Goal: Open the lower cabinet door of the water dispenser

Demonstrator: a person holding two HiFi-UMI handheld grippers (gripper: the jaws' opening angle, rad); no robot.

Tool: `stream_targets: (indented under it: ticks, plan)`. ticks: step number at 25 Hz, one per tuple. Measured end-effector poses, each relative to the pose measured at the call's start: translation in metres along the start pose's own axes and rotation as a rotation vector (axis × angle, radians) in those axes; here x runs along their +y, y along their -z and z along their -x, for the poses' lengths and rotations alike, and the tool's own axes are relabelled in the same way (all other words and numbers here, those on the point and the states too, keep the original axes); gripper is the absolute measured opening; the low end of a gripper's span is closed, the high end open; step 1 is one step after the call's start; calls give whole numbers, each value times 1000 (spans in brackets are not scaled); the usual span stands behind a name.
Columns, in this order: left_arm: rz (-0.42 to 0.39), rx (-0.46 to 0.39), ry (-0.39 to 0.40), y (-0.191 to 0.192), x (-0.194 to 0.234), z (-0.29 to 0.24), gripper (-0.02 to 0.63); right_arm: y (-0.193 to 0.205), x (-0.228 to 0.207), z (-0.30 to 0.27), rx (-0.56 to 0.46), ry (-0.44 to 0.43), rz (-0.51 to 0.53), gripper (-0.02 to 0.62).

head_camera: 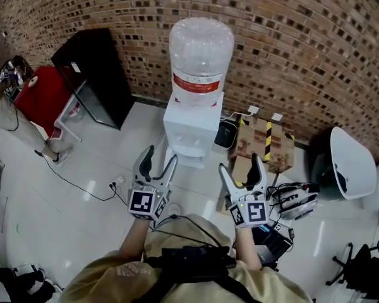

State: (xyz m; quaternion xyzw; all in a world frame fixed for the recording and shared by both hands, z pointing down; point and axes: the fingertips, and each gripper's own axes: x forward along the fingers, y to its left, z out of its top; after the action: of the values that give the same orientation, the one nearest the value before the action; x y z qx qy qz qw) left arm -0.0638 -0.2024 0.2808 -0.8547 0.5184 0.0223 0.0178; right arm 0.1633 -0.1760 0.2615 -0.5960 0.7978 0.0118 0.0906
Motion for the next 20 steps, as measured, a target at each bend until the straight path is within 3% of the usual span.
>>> stream_targets:
  ticks: [7,11,15,20]
  plan:
    - [-26,3,-16,-1,6,-10,293,2,-4,-13,19,35,20,469]
    - [-12,23,-25,3,11,-12,293,7,0,-17,30,23,35,469]
    - [-7,35,-18,5,13,-14,293,11,10,-21,40,6,121,469]
    - [2,65,-26,11,17,-14,293,17,20,-28,53,-32,96,469]
